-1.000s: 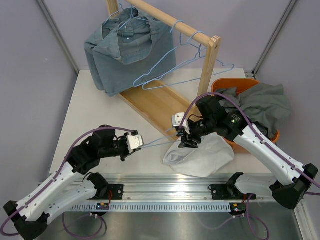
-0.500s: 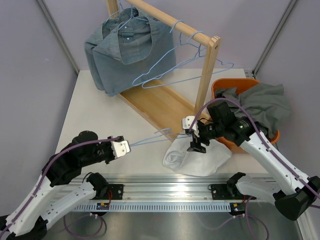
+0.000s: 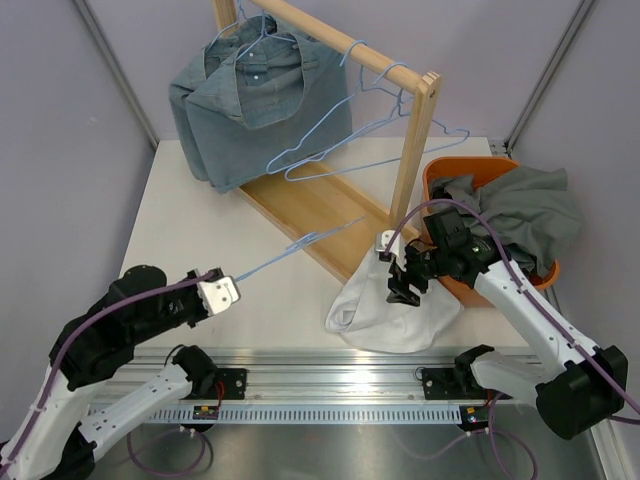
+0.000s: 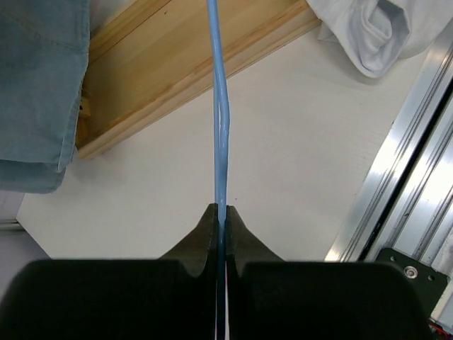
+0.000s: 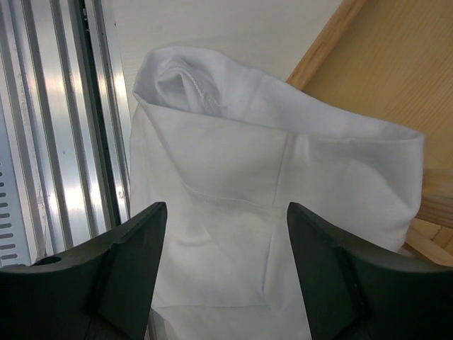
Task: Remove the skirt from the hanger
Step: Remove the skirt from the hanger, then place the hanger at the clothesline.
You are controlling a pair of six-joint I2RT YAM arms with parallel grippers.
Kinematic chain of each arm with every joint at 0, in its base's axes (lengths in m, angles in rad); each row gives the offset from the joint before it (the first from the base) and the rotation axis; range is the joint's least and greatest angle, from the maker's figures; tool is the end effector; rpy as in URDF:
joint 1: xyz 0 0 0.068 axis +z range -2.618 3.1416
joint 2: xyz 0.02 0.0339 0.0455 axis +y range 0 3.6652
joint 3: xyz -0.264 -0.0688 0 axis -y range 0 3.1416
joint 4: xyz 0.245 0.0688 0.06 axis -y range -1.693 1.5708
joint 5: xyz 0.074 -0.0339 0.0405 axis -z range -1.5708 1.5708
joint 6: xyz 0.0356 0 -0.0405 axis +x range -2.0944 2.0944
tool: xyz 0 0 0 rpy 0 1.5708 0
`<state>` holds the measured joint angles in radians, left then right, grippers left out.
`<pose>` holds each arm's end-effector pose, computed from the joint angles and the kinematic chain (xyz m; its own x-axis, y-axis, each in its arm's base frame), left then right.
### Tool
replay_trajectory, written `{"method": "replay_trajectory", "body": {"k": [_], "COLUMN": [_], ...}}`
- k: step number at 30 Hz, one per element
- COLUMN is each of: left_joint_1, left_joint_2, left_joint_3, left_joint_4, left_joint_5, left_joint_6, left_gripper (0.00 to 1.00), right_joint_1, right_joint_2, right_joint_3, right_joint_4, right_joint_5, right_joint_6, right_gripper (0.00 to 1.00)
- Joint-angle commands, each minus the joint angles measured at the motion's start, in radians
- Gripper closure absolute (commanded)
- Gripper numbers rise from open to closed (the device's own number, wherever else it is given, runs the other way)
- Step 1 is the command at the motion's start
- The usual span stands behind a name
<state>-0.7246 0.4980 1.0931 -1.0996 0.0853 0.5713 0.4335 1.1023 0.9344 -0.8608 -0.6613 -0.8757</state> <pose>0.0378 -0.0375 0.3737 0.0828 0.6462 -0.7587 0.7982 0.4127 0.4387 0.1769 0.1060 0.2798 -0.0225 -0.6783 -0.7345 -0.9935 0.0971 -0.0593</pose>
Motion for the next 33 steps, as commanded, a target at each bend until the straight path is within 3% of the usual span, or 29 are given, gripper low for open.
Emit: {"method": "replay_trajectory", "body": {"k": [1,12,15,20,33], "left_joint_1": [0.001,0.017,0.121,0.427,0.487], "left_joint_2": [0.002,0.042,0.132,0.31,0.749], "left_joint_3": [-0.03,-0.269,-0.289,-0.254,0.042], "left_joint_4": [-0.019,0.219,0.279,0.417,0.662], "left_joint_5": [-0.067,-0.065,0.025,0.264,0.234], "left_joint_6": [-0.034,-0.11,-0.096,-0.097,-0.248], "left_gripper": [1.0,1.0,1.0,1.0,1.0], "right_joint_1": [-0.01,-0.009,-0.01,-0.01,-0.038], "right_joint_2": [-0.044,-0.113,-0.128,-0.154,-0.219], "right_joint_3": [0.012,0.038,0.05,0.089,0.112], "right_joint_4": [0.04,0.092,0.121,0.109,0.098], "right_joint_5": [-0.07,-0.115,-0.136,-0.153,-0.176], "right_joint_6": [-0.013,0.102,0.147,0.17,0.222], "right_gripper": [0.24,0.24,0.24,0.24,0.24]}}
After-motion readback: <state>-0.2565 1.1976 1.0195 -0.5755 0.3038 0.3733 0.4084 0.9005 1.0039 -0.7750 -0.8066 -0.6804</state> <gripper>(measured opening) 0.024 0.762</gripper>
